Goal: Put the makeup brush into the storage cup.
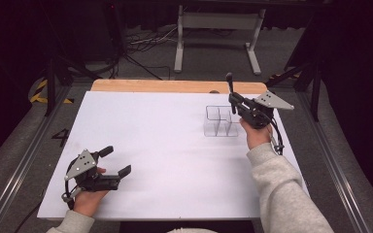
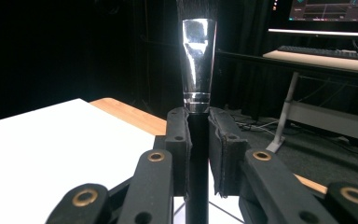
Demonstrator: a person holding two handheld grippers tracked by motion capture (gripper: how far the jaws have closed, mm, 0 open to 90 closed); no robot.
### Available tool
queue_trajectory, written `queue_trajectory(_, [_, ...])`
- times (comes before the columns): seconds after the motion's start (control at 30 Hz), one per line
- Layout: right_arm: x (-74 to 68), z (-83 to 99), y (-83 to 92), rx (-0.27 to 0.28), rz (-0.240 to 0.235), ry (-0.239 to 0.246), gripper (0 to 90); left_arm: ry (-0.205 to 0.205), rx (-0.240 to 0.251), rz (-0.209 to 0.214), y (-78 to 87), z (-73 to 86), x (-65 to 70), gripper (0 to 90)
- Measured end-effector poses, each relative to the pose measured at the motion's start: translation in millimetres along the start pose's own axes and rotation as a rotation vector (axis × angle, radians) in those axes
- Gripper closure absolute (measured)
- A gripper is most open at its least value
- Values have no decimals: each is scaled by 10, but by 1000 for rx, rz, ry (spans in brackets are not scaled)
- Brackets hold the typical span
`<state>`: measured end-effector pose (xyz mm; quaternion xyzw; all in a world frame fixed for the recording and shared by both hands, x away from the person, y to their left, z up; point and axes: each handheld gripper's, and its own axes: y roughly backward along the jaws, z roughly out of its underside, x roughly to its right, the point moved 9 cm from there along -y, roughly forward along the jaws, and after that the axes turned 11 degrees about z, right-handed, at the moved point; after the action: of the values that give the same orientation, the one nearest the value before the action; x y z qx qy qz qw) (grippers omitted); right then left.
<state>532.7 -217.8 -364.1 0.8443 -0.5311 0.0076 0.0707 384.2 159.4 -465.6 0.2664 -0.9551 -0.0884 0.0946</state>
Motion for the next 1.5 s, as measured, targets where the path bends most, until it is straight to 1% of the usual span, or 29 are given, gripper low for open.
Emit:
queue_trajectory(0.2, [97, 91, -31, -7, 37, -3, 793, -1, 1, 0, -3, 3, 3, 44])
queue_trajectory(0.27, [133, 150, -41, -19, 42, -8, 794, 2, 3, -1, -1, 3, 1, 44])
queue_trajectory(0.33, [163, 188, -44, -24, 50, -13, 794, 3, 3, -3, 3, 3, -4, 44])
queue_trajectory(0.4, [204, 238, -48, -26, 56, -30, 793, 4, -1, 0, 1, 5, 1, 44])
queue_trajectory(0.5, [236, 286, -58, -35, 59, -36, 793, 3, 3, -1, -13, 4, 2, 44])
queue_trajectory(0.67, [253, 313, -68, -41, 62, -36, 794, 8, 4, -2, -14, 6, 2, 44])
queue_trajectory(0.83, [260, 398, -99, -61, 64, -47, 792, 4, 1, -4, -6, 8, -3, 44])
queue_trajectory(0.9, [258, 409, -100, -60, 66, -47, 793, 6, 1, -3, -4, 10, -3, 44])
queue_trajectory(0.93, [259, 418, -98, -51, 76, -40, 793, 11, 6, -5, -5, 8, -2, 44])
queue_trajectory(0.97, [259, 436, -99, -55, 78, -37, 792, 11, 6, -4, -5, 8, -1, 44])
queue_trajectory(1.07, [276, 506, -109, -69, 81, -45, 792, 4, 1, -4, -4, 8, -5, 44])
queue_trajectory(1.17, [289, 544, -108, -75, 83, -52, 792, 8, 3, -5, -8, 8, -4, 44])
queue_trajectory(1.33, [295, 578, -107, -84, 77, -62, 791, 9, 0, -1, -15, 11, 2, 44])
queue_trajectory(1.5, [281, 604, -112, -96, 73, -58, 791, 10, 2, -1, -14, 11, 0, 44])
